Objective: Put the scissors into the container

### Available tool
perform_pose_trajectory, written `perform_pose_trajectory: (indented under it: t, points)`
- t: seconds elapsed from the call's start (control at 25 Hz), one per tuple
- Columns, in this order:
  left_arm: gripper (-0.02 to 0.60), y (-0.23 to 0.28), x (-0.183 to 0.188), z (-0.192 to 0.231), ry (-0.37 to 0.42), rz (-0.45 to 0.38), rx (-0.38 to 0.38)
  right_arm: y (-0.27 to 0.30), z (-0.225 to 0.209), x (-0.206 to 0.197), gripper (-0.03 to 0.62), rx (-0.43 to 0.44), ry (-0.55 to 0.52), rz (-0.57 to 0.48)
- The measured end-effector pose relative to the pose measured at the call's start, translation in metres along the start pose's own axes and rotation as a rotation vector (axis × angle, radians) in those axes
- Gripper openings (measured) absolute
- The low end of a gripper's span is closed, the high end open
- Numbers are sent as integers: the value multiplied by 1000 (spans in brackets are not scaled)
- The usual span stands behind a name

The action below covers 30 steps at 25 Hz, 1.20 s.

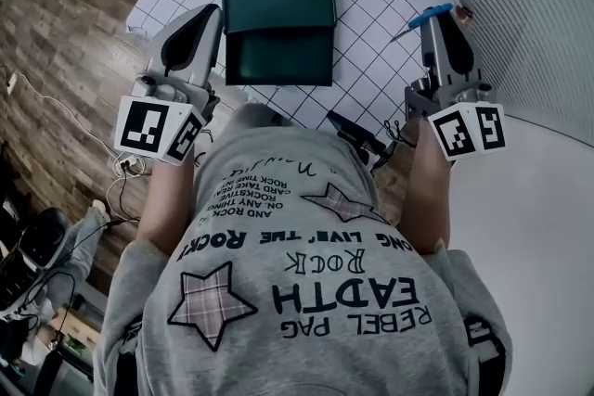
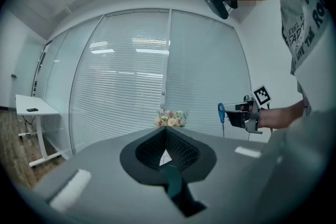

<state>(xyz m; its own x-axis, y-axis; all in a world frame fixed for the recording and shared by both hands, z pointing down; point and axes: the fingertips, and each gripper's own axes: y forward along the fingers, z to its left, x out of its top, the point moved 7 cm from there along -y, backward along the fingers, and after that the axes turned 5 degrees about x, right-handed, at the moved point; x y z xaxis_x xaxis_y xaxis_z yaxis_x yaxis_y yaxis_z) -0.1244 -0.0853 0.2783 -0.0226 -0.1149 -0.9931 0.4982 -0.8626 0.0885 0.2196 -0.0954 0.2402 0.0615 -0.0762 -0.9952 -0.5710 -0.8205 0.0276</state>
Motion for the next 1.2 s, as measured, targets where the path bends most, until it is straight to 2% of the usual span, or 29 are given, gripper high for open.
perform_pose_trajectory:
  t: [0.52, 1.0, 1.2]
  points:
    - [2, -41, -3, 14, -2, 7, 114, 33, 33, -6, 78, 155, -11, 21]
    - [2, -83, -8, 30, -12, 12, 269, 72, 58, -16, 78, 324, -26, 69]
    - [2, -91, -11, 32, -21, 18, 300, 85, 70, -22, 78, 378, -32, 87]
